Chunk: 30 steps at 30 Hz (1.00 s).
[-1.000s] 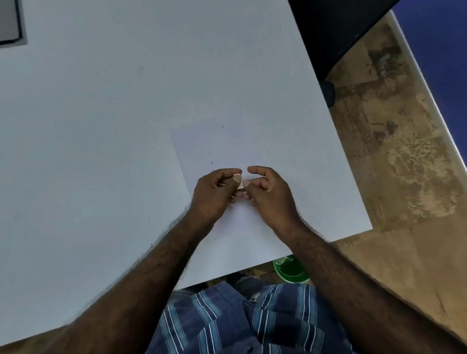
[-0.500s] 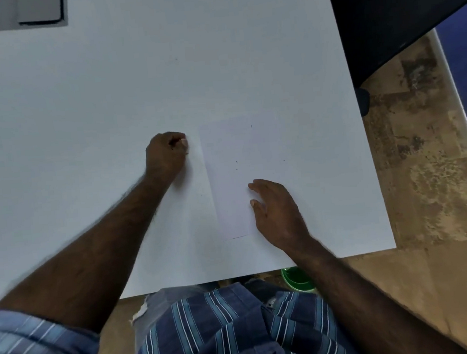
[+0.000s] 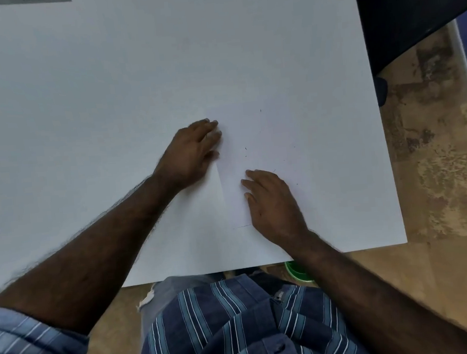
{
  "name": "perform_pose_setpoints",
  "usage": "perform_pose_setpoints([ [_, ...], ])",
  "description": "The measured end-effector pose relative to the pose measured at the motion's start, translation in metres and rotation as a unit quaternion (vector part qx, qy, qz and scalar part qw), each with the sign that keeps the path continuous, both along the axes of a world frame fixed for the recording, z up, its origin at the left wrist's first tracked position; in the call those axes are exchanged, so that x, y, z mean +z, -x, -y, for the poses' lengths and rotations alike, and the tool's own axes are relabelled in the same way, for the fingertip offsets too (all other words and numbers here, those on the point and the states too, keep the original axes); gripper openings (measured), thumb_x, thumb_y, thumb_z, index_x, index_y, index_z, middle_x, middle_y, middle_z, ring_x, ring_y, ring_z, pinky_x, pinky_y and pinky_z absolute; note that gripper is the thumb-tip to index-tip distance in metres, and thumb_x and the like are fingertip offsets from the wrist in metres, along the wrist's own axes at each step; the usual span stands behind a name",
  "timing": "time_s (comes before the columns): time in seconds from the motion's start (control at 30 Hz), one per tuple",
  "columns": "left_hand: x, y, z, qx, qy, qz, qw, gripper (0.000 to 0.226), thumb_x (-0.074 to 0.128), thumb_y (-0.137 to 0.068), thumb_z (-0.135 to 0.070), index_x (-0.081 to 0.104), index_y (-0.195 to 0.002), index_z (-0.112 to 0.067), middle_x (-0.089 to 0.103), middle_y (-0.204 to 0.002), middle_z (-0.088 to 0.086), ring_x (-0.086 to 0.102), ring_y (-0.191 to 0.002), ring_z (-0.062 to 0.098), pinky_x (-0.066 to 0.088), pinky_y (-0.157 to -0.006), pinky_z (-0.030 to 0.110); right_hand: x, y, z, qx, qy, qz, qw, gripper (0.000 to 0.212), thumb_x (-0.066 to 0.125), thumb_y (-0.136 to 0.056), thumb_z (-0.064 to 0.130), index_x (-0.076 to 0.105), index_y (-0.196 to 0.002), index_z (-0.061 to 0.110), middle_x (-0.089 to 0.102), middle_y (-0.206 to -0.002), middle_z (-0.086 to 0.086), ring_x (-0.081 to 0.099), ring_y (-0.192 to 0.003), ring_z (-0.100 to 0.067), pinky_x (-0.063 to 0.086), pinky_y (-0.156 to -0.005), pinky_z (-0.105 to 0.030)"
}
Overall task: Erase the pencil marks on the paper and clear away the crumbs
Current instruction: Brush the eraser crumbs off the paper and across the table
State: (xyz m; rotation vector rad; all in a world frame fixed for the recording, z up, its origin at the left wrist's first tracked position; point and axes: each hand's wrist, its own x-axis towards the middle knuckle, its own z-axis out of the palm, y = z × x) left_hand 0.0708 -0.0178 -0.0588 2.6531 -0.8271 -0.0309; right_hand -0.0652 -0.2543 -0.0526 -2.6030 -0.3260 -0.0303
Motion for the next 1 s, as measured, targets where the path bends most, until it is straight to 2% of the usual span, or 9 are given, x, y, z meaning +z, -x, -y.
perform_pose_setpoints([
  [0.13,-0.007,0.006,-0.002,-0.023,-0.045,-0.040,0.998,0.056,0.054,-0.101,-0.044,0.060,-0.142,-0.006,0.042,-0.159,0.020,0.035,-0.151,0.036,0.041,-0.114,0.053,0.000,-0.005,-0.033,0.113,0.051,0.014,0.992,0.038,0.050,-0.110,0.020,0.066,-0.139,0.002,0.061,-0.151,-0.016,0.051,-0.146,-0.033,0.039,-0.121,-0.049],
  [0.37,0.002,0.002,0.000,-0.020,-0.057,-0.047,0.997,0.056,0.055,-0.098,-0.048,0.064,-0.139,-0.010,0.047,-0.157,0.017,0.037,-0.150,0.035,0.040,-0.115,0.054,-0.011,-0.006,-0.061,0.180,0.154,-0.011,0.972,0.061,0.034,-0.116,0.040,0.041,-0.159,-0.003,0.038,-0.167,-0.023,0.026,-0.161,-0.036,0.020,-0.129,-0.054],
  [0.47,0.001,0.004,0.001,-0.013,-0.056,-0.047,0.997,0.055,0.059,-0.099,-0.046,0.063,-0.140,-0.010,0.046,-0.158,0.016,0.036,-0.151,0.034,0.039,-0.116,0.054,-0.013,0.011,-0.045,0.215,0.177,-0.019,0.960,0.063,0.030,-0.117,0.040,0.032,-0.163,-0.002,0.024,-0.173,-0.022,0.017,-0.163,-0.034,0.018,-0.130,-0.053],
  [0.53,-0.001,0.005,0.002,-0.011,-0.056,-0.045,0.997,0.054,0.062,-0.100,-0.044,0.062,-0.141,-0.010,0.044,-0.159,0.016,0.034,-0.152,0.034,0.037,-0.118,0.055,-0.012,0.024,-0.028,0.232,0.176,-0.007,0.956,0.060,0.031,-0.117,0.038,0.034,-0.162,-0.002,0.023,-0.173,-0.021,0.016,-0.164,-0.032,0.020,-0.130,-0.053],
  [0.63,-0.002,0.008,0.002,0.000,-0.054,-0.050,0.997,0.057,0.061,-0.101,-0.043,0.056,-0.146,-0.009,0.038,-0.163,0.013,0.027,-0.155,0.031,0.028,-0.123,0.053,-0.007,0.029,-0.010,0.199,0.154,0.019,0.968,0.059,0.037,-0.117,0.039,0.040,-0.159,-0.003,0.028,-0.171,-0.021,0.020,-0.163,-0.032,0.025,-0.129,-0.053],
  [0.73,-0.005,0.011,0.002,0.012,-0.048,-0.048,0.998,0.064,0.050,-0.101,-0.048,0.051,-0.150,-0.006,0.035,-0.165,0.010,0.022,-0.157,0.027,0.022,-0.126,0.051,-0.001,0.015,-0.018,0.148,0.149,-0.012,0.978,0.075,0.034,-0.115,0.053,0.027,-0.164,-0.003,0.015,-0.175,-0.021,0.008,-0.165,-0.031,0.018,-0.132,-0.053],
  [0.83,-0.007,0.011,0.001,0.005,-0.053,-0.045,0.998,0.068,0.041,-0.102,-0.051,0.046,-0.153,-0.006,0.031,-0.167,0.009,0.017,-0.159,0.025,0.019,-0.127,0.052,-0.008,0.004,-0.034,0.147,0.156,-0.046,0.976,0.088,0.030,-0.111,0.065,0.015,-0.167,-0.001,0.004,-0.177,-0.020,-0.001,-0.166,-0.030,0.013,-0.132,-0.053],
  [1.0,-0.011,0.011,0.001,0.010,-0.053,-0.056,0.997,0.065,0.045,-0.104,-0.049,0.043,-0.156,-0.009,0.026,-0.169,0.005,0.012,-0.160,0.022,0.016,-0.128,0.052,-0.020,0.007,-0.009,0.080,0.174,-0.062,0.980,0.091,0.030,-0.110,0.066,0.008,-0.168,0.000,-0.003,-0.177,-0.019,-0.005,-0.165,-0.030,0.013,-0.131,-0.056],
])
